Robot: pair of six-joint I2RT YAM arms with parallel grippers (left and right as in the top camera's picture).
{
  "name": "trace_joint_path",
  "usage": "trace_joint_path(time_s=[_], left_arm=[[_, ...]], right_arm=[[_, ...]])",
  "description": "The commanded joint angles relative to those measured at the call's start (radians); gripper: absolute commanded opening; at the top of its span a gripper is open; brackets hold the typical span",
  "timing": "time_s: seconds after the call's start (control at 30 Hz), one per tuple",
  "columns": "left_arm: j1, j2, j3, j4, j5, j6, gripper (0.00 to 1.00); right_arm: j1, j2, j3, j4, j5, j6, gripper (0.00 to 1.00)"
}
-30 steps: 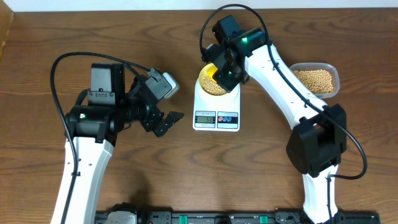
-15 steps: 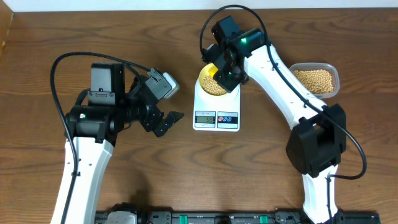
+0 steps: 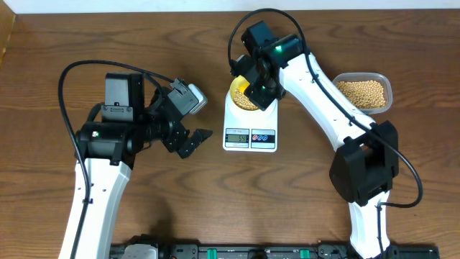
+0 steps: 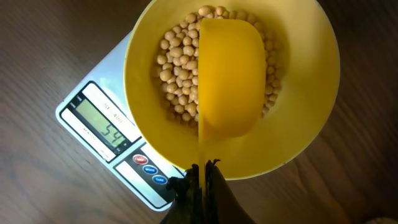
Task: Scoop item into bowl and weigh 50g on scale
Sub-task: 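Tip the scoop into the bowl with the right gripper to pour soybeans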
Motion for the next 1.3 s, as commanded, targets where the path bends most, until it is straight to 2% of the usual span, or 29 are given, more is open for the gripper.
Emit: trace_joint_path(time_s=[0.0, 0.8, 1.27], left_arm=[[0.004, 0.000, 0.015, 0.000, 0.009, -0.012, 0.99], [0.004, 0.000, 0.015, 0.000, 0.009, -0.012, 0.99], [0.004, 0.000, 0.015, 0.000, 0.009, -0.012, 0.99]], right_arm=[[0.006, 0.014, -0.006, -0.003, -0.046, 0.007, 0.01], [-0.069, 0.014, -0.006, -0.032, -0.230, 0.068, 0.01], [-0.189, 0.014, -0.005, -0.056, -0.583, 0.067, 0.01]])
